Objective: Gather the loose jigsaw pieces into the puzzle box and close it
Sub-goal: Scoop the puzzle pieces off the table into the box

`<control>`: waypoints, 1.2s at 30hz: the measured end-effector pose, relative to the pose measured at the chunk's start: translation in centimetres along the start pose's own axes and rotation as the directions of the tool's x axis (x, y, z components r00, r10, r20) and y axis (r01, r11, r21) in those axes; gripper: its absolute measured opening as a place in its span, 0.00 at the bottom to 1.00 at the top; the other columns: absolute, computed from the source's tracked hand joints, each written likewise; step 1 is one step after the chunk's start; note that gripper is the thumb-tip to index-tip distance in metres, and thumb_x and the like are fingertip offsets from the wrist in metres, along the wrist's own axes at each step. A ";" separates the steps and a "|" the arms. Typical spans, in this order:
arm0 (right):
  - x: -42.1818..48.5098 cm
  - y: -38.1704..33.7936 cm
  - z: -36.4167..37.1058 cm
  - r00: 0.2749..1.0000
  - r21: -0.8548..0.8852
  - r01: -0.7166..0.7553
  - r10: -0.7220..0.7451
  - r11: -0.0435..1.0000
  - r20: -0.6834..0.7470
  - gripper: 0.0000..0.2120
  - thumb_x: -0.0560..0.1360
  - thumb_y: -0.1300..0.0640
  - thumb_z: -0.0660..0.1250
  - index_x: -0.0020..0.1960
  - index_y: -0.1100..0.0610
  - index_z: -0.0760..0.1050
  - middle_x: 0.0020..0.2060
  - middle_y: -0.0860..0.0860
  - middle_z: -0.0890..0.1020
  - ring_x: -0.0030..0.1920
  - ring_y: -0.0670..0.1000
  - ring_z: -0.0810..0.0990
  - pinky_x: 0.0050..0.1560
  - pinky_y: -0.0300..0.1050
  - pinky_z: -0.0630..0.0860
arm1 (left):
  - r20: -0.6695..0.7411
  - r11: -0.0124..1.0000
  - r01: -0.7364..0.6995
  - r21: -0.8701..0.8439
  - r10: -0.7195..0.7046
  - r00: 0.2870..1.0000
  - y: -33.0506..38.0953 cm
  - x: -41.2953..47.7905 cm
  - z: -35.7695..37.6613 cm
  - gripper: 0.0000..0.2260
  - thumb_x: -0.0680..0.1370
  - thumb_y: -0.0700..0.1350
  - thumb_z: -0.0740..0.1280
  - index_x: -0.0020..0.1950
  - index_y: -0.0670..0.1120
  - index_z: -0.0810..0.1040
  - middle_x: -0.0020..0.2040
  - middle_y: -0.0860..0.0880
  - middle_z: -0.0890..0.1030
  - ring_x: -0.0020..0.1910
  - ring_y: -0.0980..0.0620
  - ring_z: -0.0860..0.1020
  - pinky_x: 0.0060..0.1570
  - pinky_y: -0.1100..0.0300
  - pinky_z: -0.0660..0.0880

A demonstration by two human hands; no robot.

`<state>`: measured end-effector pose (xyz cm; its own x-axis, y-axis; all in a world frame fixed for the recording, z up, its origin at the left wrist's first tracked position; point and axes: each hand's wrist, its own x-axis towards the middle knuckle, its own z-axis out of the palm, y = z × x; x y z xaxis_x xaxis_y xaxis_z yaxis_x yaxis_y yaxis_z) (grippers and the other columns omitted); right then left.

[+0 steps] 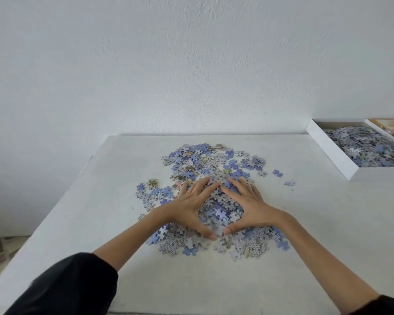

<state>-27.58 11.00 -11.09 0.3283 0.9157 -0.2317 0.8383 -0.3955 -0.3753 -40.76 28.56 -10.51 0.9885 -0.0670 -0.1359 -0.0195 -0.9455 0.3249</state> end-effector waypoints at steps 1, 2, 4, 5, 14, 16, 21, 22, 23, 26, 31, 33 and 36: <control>0.2 -0.1 0.2 0.999 -0.016 -0.013 0.012 1.000 -0.050 0.58 0.48 0.17 0.51 0.72 0.38 0.37 0.72 0.43 0.32 0.71 0.50 0.29 0.69 0.55 0.33 | -0.039 1.000 0.002 0.014 -0.001 0.999 -0.1 0.1 0.2 0.58 0.53 0.82 0.53 0.73 0.59 0.32 0.75 0.52 0.34 0.74 0.51 0.36 0.67 0.45 0.30; 0.4 -0.2 0.4 0.993 -0.031 -0.027 0.024 0.999 -0.114 0.57 0.50 0.17 0.49 0.73 0.39 0.40 0.74 0.44 0.38 0.73 0.50 0.34 0.71 0.54 0.37 | -0.078 1.000 0.000 0.023 0.002 0.997 -0.3 0.1 0.5 0.57 0.54 0.81 0.53 0.74 0.58 0.33 0.76 0.51 0.37 0.74 0.51 0.40 0.69 0.46 0.33; 0.7 -0.3 0.5 0.967 -0.045 -0.046 0.034 0.998 -0.253 0.51 0.55 0.20 0.49 0.73 0.41 0.45 0.74 0.44 0.50 0.73 0.49 0.47 0.70 0.52 0.48 | -0.153 0.999 -0.010 0.038 0.016 0.988 -0.4 0.1 0.9 0.55 0.57 0.81 0.51 0.75 0.55 0.36 0.76 0.50 0.43 0.74 0.52 0.46 0.70 0.51 0.39; 0.8 -0.4 0.5 0.951 -0.044 -0.049 0.033 0.998 -0.307 0.48 0.57 0.23 0.49 0.73 0.40 0.48 0.72 0.44 0.55 0.71 0.49 0.51 0.68 0.50 0.53 | -0.189 0.999 -0.012 0.045 0.020 0.982 -0.4 0.1 1.0 0.55 0.57 0.81 0.50 0.75 0.54 0.38 0.76 0.50 0.47 0.73 0.52 0.49 0.69 0.54 0.42; 1.4 -0.1 0.1 0.819 0.128 0.054 0.029 0.990 -0.573 0.17 0.71 0.51 0.69 0.60 0.48 0.75 0.50 0.46 0.75 0.46 0.47 0.71 0.43 0.35 0.65 | -0.333 0.999 0.044 0.018 -0.036 0.942 -1.2 0.2 1.1 0.47 0.58 0.78 0.55 0.69 0.51 0.62 0.59 0.52 0.67 0.57 0.54 0.62 0.56 0.59 0.55; 1.5 -0.1 0.0 0.781 0.136 0.097 0.010 0.986 -0.625 0.12 0.71 0.55 0.69 0.55 0.52 0.78 0.46 0.47 0.78 0.34 0.43 0.74 0.32 0.29 0.67 | -0.364 0.999 0.047 -0.006 -0.046 0.930 -1.4 0.3 1.0 0.38 0.60 0.75 0.57 0.59 0.50 0.69 0.52 0.53 0.70 0.51 0.54 0.65 0.52 0.59 0.59; 1.6 0.3 0.0 0.713 0.189 0.154 0.023 0.970 -0.701 0.11 0.70 0.60 0.71 0.52 0.56 0.80 0.45 0.52 0.82 0.36 0.48 0.81 0.36 0.37 0.78 | -0.426 0.998 -0.016 -0.065 -0.013 0.905 -1.4 0.6 0.8 0.30 0.66 0.68 0.60 0.59 0.49 0.72 0.50 0.53 0.72 0.46 0.57 0.71 0.44 0.67 0.67; 1.6 0.4 0.0 0.700 0.221 0.172 0.039 0.960 -0.713 0.11 0.70 0.61 0.71 0.52 0.56 0.80 0.45 0.52 0.83 0.37 0.48 0.81 0.37 0.37 0.79 | -0.421 0.998 -0.020 -0.054 -0.005 0.907 -1.4 0.7 0.7 0.31 0.67 0.68 0.60 0.63 0.50 0.70 0.52 0.53 0.73 0.48 0.58 0.71 0.45 0.69 0.66; 1.5 0.5 -0.1 0.684 0.240 0.189 0.048 0.952 -0.728 0.12 0.70 0.62 0.71 0.52 0.56 0.80 0.44 0.52 0.83 0.38 0.48 0.82 0.38 0.35 0.79 | -0.414 0.999 -0.018 -0.041 0.000 0.910 -1.4 0.7 0.7 0.33 0.67 0.68 0.60 0.66 0.50 0.69 0.52 0.53 0.73 0.49 0.58 0.71 0.46 0.71 0.64; 1.4 0.6 -0.1 0.652 0.300 0.226 0.086 0.927 -0.753 0.11 0.69 0.64 0.71 0.52 0.59 0.80 0.44 0.51 0.83 0.40 0.41 0.81 0.40 0.28 0.76 | -0.401 0.999 -0.009 -0.046 -0.011 0.916 -1.7 1.1 0.8 0.30 0.67 0.68 0.61 0.64 0.52 0.71 0.52 0.54 0.76 0.49 0.58 0.73 0.46 0.70 0.66; 0.9 0.7 -0.1 0.653 0.355 0.278 0.095 0.893 -0.752 0.11 0.69 0.65 0.71 0.51 0.57 0.80 0.45 0.46 0.81 0.44 0.30 0.77 0.44 0.24 0.72 | -0.441 0.995 -0.032 -0.098 -0.015 0.897 -2.1 1.5 0.9 0.22 0.68 0.64 0.63 0.46 0.45 0.77 0.40 0.51 0.74 0.37 0.56 0.70 0.33 0.63 0.70; 0.8 0.8 -0.1 0.658 0.363 0.297 0.086 0.883 -0.748 0.11 0.69 0.65 0.71 0.51 0.56 0.80 0.46 0.47 0.82 0.45 0.32 0.78 0.45 0.25 0.73 | -0.445 0.993 -0.053 -0.104 0.001 0.896 -2.0 1.4 0.9 0.22 0.67 0.63 0.63 0.43 0.45 0.76 0.39 0.51 0.72 0.34 0.59 0.67 0.30 0.67 0.65; 0.7 0.8 -0.3 0.657 0.397 0.332 0.092 0.856 -0.748 0.12 0.70 0.65 0.70 0.52 0.54 0.80 0.47 0.47 0.82 0.46 0.37 0.80 0.45 0.28 0.75 | -0.451 0.984 -0.085 -0.158 0.005 0.892 -1.6 1.2 0.4 0.17 0.68 0.62 0.63 0.44 0.48 0.74 0.41 0.55 0.73 0.34 0.62 0.69 0.30 0.68 0.65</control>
<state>-26.56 11.33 -11.23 0.6188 0.6182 0.4847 0.6535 -0.0627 -0.7543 -39.66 29.82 -11.58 0.9498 0.0795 0.3024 -0.0793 -0.8744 0.4788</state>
